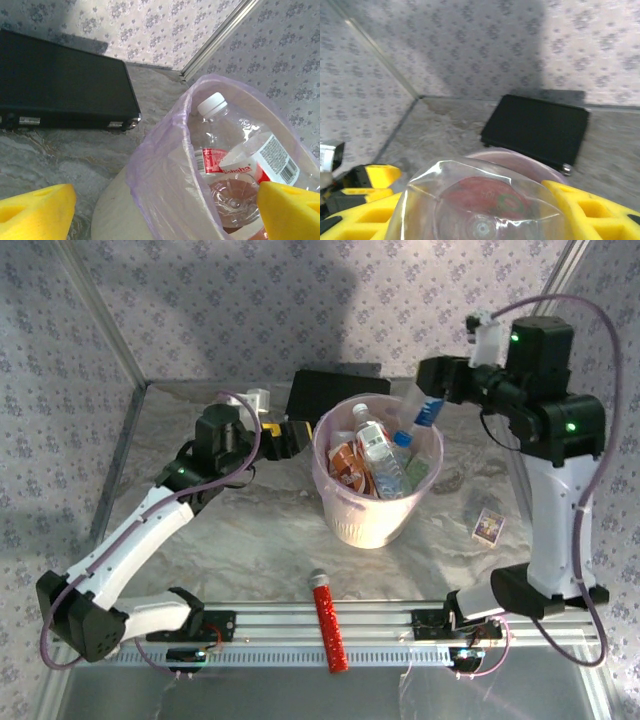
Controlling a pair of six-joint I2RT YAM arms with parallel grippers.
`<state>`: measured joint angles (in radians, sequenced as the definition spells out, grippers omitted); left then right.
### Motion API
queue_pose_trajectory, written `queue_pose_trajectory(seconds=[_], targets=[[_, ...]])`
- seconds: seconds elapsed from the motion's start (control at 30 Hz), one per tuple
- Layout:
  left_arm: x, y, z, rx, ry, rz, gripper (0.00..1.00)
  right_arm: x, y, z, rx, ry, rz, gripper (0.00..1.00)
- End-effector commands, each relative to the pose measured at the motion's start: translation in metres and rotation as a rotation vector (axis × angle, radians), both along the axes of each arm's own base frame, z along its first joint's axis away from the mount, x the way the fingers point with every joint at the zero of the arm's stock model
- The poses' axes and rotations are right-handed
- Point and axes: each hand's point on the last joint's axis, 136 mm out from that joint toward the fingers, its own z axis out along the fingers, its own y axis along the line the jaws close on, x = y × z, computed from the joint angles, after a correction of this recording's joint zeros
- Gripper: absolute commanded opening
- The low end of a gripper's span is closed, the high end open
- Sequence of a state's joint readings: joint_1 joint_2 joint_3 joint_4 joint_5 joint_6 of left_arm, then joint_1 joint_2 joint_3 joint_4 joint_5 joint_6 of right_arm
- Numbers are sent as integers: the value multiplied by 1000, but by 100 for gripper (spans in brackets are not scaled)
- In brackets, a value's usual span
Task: Put the plastic bottles in the bin
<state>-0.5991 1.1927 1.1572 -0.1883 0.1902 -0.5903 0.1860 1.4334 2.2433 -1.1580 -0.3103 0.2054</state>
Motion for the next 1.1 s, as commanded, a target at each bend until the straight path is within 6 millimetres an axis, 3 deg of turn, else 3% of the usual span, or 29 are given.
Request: queue_pose_trajectory(seconds=[0.0, 0.27, 0.47, 0.67, 1.07], targets=[[2, -10, 17, -56, -8, -11, 92, 3, -14, -49, -115, 157, -13, 51], [5, -30, 2, -30, 48, -36, 92, 25, -26, -88, -250, 246, -19, 49], [7, -35, -14, -14, 90, -43, 91, 43, -8, -104, -202, 254, 50, 49], [7, -39, -22, -9, 109, -58, 91, 57, 18, -132, -177, 299, 111, 49], [8, -47, -26, -18, 125, -81, 90, 61, 59, -171, -148, 369, 211, 49]])
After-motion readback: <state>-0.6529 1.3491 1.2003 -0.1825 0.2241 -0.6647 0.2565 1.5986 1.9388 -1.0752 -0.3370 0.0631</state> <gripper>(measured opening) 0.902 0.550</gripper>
